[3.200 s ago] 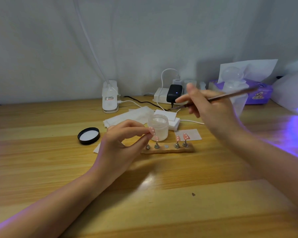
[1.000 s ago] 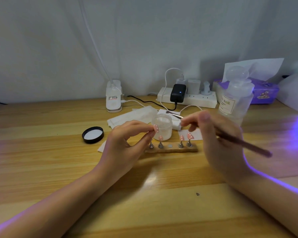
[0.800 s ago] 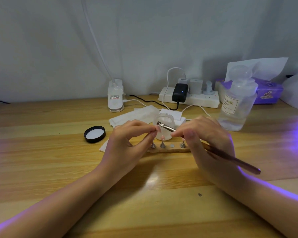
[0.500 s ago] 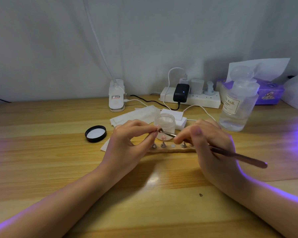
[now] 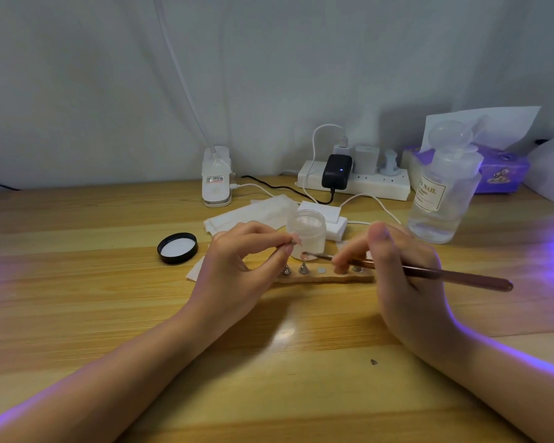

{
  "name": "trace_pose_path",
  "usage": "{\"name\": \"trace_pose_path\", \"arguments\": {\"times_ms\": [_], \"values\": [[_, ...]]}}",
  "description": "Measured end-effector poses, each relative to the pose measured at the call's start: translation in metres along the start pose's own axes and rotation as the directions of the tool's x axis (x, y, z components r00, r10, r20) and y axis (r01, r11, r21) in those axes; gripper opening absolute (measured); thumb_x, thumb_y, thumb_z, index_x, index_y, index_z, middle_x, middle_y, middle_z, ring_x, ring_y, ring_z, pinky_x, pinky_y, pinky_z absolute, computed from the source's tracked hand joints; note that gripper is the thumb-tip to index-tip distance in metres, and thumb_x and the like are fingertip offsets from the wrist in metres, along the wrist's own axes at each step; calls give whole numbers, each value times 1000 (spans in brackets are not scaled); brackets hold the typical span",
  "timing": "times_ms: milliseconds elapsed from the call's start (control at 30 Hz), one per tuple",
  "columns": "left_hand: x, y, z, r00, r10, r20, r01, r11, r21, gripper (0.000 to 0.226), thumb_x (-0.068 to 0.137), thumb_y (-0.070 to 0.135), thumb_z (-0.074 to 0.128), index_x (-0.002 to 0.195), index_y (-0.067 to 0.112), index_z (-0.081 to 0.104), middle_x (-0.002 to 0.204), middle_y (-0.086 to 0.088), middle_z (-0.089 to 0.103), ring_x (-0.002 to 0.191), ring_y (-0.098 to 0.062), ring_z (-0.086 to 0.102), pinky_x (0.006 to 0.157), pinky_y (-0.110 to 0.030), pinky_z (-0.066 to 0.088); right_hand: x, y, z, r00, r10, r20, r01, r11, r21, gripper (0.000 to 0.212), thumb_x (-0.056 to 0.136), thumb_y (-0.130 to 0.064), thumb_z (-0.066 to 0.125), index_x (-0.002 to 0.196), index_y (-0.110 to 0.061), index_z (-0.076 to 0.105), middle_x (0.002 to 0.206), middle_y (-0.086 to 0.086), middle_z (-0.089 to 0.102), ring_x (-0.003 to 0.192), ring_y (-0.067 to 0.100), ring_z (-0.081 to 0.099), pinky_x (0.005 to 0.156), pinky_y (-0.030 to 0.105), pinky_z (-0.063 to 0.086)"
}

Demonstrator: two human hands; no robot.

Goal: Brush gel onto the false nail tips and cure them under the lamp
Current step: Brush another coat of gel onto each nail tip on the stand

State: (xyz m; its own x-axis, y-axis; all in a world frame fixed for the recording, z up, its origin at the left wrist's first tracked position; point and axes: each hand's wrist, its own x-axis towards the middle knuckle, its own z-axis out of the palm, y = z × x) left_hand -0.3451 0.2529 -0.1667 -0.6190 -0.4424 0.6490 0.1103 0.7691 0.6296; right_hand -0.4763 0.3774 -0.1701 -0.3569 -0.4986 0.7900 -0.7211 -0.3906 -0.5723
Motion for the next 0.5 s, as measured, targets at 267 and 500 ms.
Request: {"name": "trace_pose_path", "arguments": {"times_ms": [267,500], "values": [[0,0,1,1000,10,-5,-10,1000,17,24,80,7,66,99,22,66,85,8,66,82,-6,60,72,-25,49,2,-2,7,999,-16,28,17,1000,-14,41,96,-34,32,79,-17,65,77,-8,64,76,12,60,70,50,46],[1,0,1,1000,19,-13,-19,1000,16,26,79,6,67,99,22,65,84,8,66,81,-5,61,72,-20,49,-1,-1,0,997,67,-27,-65,995,71,45,93,-28,29,62,-20,62,57,0,61,61,14,59,70,41,45]]}}
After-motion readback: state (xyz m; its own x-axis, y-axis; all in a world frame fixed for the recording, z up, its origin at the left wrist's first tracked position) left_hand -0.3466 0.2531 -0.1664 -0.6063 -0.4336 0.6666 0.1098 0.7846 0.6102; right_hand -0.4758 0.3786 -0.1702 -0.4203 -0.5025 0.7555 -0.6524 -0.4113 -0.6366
